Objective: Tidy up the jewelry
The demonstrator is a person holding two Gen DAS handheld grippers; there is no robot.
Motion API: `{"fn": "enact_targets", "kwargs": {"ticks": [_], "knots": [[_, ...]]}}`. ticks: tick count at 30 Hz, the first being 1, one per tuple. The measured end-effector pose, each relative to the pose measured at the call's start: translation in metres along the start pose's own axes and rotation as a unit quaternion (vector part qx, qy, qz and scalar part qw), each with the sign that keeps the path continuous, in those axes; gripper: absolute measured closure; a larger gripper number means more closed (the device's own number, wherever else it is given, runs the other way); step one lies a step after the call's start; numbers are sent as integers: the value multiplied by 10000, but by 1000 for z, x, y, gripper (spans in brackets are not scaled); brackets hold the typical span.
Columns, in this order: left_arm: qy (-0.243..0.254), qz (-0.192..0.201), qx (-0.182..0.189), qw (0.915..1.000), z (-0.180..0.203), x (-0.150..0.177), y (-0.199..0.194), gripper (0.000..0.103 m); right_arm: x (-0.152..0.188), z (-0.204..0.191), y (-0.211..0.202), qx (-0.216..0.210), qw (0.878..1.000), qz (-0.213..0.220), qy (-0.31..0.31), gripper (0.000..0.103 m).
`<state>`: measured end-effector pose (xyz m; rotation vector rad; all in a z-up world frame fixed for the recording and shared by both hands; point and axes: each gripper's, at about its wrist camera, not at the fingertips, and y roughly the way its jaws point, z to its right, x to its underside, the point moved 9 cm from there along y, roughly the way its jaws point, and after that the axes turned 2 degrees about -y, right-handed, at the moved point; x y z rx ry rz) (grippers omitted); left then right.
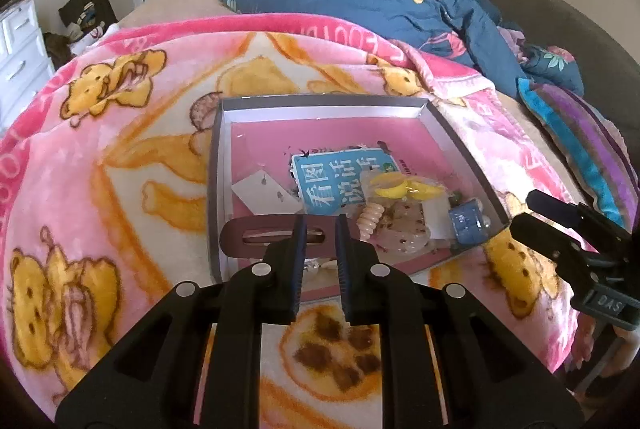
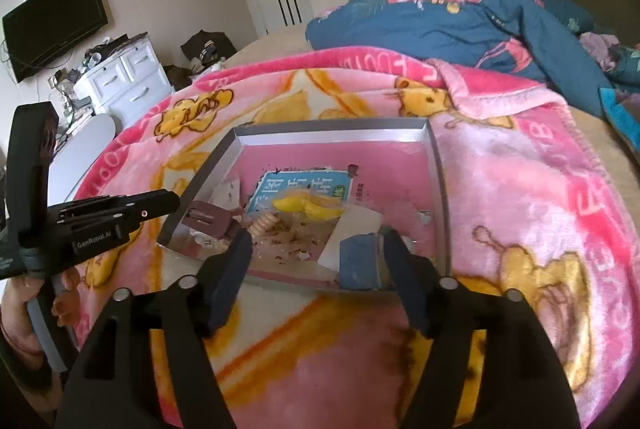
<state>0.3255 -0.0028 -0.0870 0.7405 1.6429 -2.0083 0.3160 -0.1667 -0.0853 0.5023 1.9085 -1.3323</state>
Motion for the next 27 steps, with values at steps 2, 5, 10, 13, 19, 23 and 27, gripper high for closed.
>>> {"fn": "enact_targets", "kwargs": {"ticks": [2,5,10,13,19,23,27], "knots": [[-10,35,23,10000,1,-1,-5,94,-1,0,-10,84,9999,106,-27,24],[-34,77,34,10000,2,-1,-13,86,-2,0,-24,229,9994,230,-108,18],[-80,230,-5,9997,3,-2,-31,71,-3,1,-44,400,9982,400,-201,12],[-91,322,-24,9994,6,-3,-42,57,-3,1,-54,471,9976,464,-223,11],[-186,457,-76,9988,8,-4,-63,26,2,1,-72,565,9966,533,-260,8],[-237,583,-117,9980,7,-3,-78,9,6,0,-85,583,9960,617,-273,6],[-273,657,-142,9974,6,2,-92,9,9,-4,-95,575,9954,699,-307,5]]}}
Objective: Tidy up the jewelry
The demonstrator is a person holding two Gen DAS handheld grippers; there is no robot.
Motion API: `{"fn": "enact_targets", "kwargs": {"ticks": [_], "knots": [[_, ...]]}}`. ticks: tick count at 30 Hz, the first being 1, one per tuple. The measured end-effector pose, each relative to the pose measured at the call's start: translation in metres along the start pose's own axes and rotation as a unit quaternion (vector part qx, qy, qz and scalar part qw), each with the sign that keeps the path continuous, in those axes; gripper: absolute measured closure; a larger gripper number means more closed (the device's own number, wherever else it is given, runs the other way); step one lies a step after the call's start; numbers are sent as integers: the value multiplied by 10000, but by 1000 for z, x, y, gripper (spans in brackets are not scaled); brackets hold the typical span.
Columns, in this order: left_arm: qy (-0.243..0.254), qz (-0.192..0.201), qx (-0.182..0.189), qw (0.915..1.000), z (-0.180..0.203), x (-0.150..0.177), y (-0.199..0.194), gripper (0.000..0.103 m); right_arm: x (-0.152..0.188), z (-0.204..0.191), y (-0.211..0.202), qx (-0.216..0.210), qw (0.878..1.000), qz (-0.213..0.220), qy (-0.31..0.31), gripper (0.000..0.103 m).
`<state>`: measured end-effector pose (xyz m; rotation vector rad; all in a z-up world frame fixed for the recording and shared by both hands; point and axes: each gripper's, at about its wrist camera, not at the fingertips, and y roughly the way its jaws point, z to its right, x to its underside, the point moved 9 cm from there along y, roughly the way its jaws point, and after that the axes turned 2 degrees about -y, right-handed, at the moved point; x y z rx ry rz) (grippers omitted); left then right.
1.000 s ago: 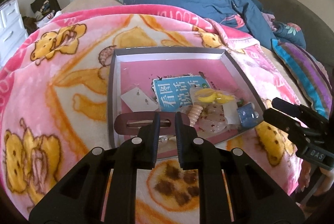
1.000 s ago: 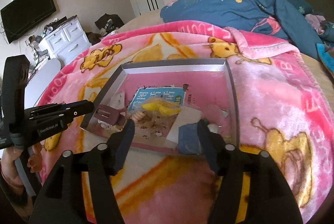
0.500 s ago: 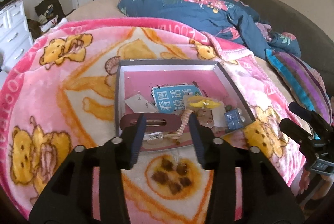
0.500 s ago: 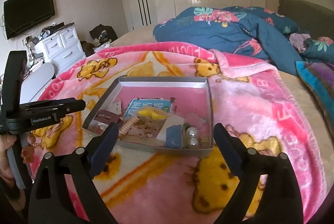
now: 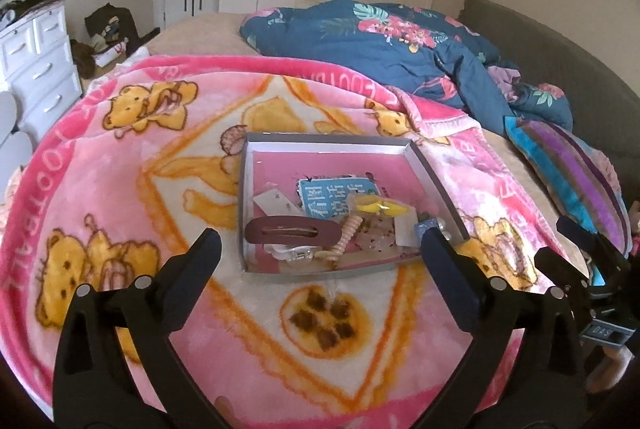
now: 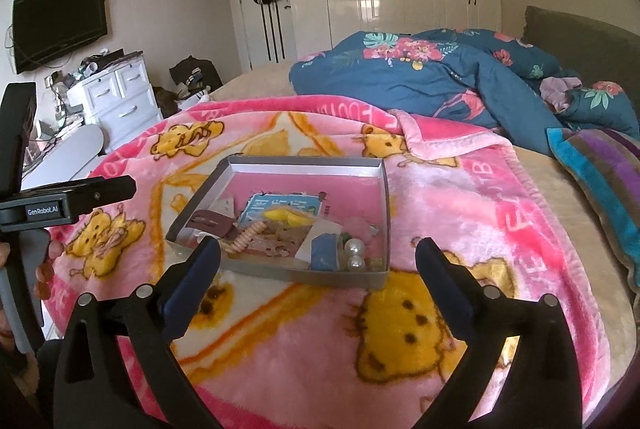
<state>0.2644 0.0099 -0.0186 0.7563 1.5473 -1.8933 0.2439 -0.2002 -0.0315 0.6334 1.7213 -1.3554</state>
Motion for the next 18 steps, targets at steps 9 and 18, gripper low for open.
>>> {"fn": "enact_targets", "kwargs": {"ticks": [9,18], "knots": [[89,125,-163,9997,-1,26,-33,9,12,-8,-31,-61,9998,177,-11,4],[177,159,-261,9994,9,63,-51,9,31,-15,-56,-55,9997,222,-13,4]]}}
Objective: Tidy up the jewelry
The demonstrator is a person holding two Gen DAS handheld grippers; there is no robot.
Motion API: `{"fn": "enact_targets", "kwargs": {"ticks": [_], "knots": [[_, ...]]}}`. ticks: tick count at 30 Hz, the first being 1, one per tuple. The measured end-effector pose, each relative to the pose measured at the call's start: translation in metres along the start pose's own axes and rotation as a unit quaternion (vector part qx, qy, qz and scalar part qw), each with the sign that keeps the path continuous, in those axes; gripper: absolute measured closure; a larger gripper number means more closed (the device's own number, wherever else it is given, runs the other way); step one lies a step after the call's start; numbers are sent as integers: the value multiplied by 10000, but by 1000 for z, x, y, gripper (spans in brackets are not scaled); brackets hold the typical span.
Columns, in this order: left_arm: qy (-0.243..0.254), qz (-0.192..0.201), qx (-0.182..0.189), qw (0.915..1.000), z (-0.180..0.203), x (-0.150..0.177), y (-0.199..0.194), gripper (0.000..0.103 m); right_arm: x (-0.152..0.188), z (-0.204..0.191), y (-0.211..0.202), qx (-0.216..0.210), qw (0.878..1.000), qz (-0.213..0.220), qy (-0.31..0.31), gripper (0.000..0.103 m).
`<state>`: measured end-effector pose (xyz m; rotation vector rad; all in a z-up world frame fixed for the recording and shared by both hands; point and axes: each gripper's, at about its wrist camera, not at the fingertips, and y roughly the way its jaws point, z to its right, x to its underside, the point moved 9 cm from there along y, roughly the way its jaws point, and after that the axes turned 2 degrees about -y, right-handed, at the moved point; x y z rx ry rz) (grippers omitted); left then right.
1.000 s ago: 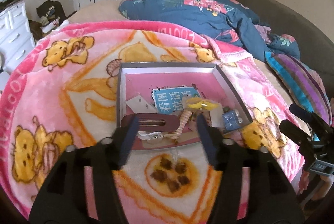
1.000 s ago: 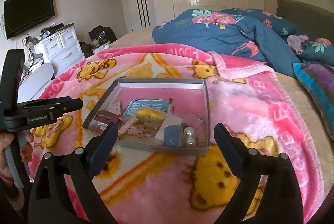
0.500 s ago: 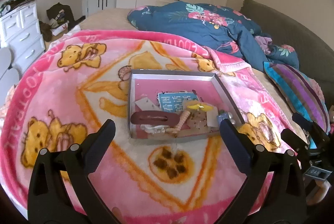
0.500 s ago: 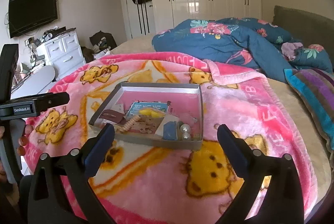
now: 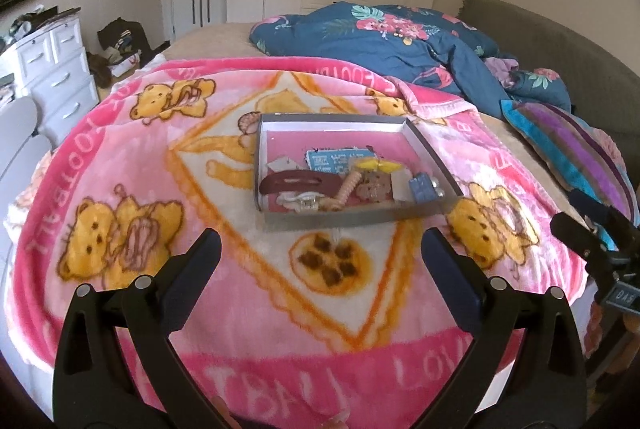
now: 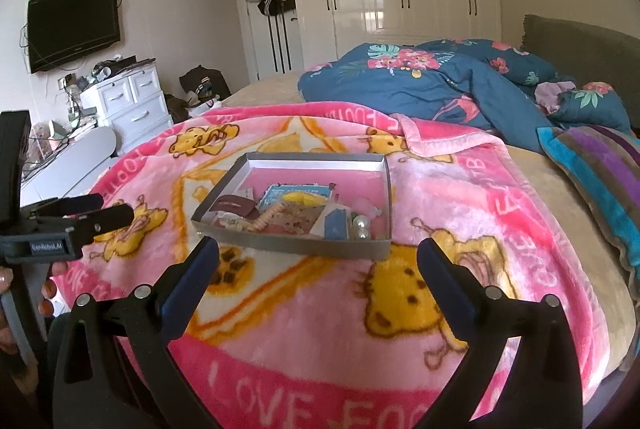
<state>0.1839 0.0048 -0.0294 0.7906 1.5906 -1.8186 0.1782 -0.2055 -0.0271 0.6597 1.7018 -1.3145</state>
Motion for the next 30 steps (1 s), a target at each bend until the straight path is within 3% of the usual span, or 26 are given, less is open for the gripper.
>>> {"fn": "enact_targets", "kwargs": {"ticks": [14,30], "knots": [[116,-130,-3,9998,17,66,8,9,41,1,-10,173,9998,-52,118,4],[123,-262,43,9996,22,77,17,9,66,-4,2,129,9990,-363,204,4]]}}
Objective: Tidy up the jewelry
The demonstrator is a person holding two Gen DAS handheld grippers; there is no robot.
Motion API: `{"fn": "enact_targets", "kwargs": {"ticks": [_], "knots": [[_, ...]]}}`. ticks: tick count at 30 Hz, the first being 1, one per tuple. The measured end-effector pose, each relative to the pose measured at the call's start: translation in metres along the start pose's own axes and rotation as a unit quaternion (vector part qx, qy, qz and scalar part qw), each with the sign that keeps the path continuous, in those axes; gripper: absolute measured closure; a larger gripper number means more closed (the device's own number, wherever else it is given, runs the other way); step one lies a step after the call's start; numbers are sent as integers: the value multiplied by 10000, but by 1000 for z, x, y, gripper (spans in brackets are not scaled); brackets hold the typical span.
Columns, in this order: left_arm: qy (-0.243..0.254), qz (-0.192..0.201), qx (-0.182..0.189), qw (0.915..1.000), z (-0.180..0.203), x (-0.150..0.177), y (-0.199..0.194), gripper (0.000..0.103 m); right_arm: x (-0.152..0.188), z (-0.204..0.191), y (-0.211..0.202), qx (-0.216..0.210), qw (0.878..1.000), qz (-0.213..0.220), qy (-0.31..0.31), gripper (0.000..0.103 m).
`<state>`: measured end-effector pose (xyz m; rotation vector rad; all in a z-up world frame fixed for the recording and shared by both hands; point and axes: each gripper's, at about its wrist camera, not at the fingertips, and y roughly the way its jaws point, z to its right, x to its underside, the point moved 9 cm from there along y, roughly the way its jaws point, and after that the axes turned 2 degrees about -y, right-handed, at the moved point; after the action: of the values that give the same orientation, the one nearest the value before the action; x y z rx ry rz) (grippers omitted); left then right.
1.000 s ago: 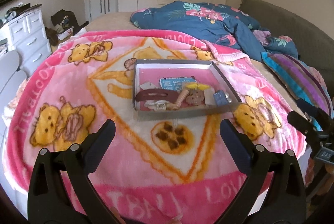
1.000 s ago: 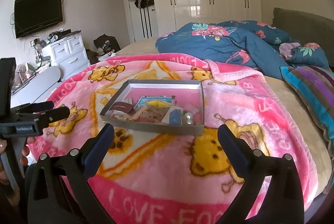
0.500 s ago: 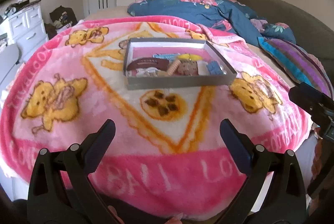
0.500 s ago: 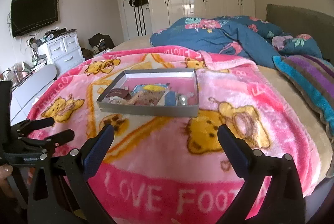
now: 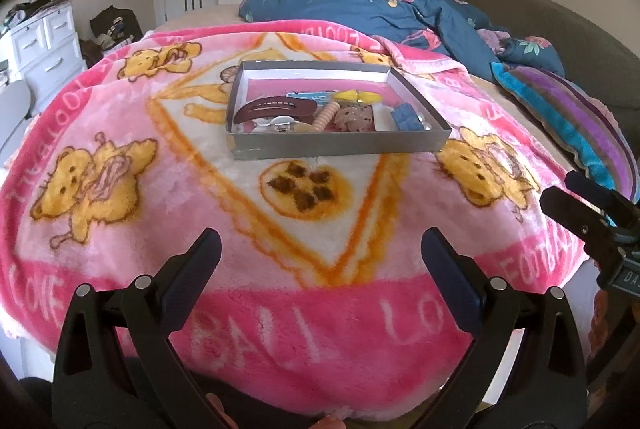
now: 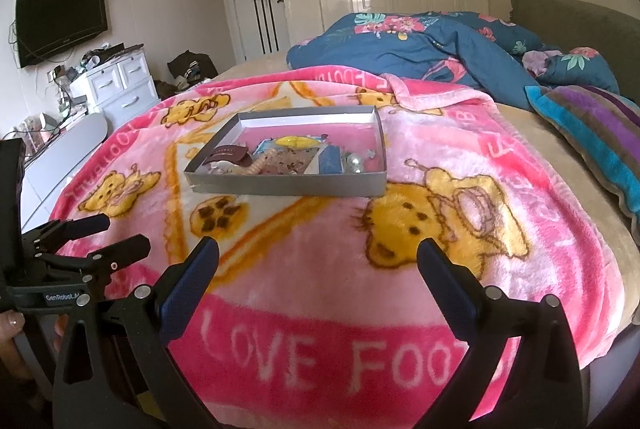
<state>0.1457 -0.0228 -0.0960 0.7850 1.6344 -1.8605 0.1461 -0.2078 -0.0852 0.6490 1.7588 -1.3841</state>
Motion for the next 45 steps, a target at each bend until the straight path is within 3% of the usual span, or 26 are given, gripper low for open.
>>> {"fn": "enact_targets", "kwargs": {"ticks": [45], "knots": [[-12,65,-221,9997,-7,-5,-11,9,5,-4,3,28,9999,-113,-38,4]]}}
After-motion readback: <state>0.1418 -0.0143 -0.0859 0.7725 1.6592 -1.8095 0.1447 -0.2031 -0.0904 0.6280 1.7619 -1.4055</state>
